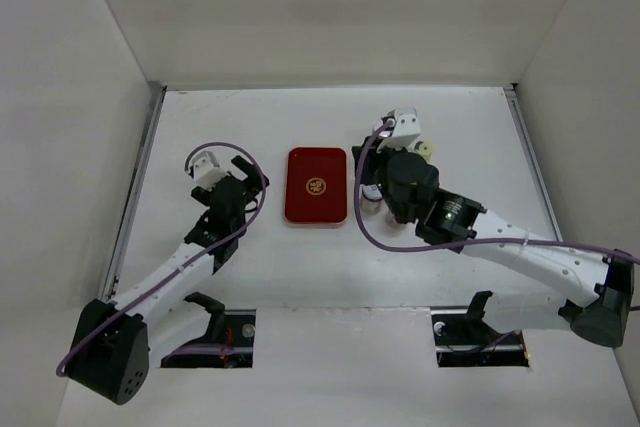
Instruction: Organize the condiment bottles
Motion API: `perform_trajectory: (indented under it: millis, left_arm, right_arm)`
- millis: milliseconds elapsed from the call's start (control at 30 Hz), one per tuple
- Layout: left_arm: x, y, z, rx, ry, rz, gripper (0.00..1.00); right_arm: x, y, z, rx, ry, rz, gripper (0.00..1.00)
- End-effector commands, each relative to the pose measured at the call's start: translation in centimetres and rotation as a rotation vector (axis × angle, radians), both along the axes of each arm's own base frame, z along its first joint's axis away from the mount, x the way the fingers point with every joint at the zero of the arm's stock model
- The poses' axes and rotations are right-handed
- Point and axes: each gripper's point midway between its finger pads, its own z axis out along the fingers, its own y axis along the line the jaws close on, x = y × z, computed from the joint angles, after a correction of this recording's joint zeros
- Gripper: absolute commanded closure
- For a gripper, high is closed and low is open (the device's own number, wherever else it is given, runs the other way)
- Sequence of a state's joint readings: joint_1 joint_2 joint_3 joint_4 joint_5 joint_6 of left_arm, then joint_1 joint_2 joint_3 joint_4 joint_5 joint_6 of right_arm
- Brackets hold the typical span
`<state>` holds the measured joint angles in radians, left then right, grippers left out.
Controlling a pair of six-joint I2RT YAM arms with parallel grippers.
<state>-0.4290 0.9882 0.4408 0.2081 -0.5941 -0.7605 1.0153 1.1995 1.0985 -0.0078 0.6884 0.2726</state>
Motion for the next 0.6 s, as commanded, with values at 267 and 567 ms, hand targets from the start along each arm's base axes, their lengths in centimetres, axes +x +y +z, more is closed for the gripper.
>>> perform_trajectory:
  millis: [267, 567]
  left_arm:
    - [0.5, 1.0, -0.4, -0.089, -0.072, 0.041, 0.0]
    - [1.5, 1.0, -3.0, -0.154, -0.008, 0.002, 0.0]
  right_arm:
    - [6.9, -7.2, -3.6, -0.135, 0.175, -0.288, 0.83]
    - [10.4, -9.1, -5.3, -0.22, 0.243, -0.346, 0.31]
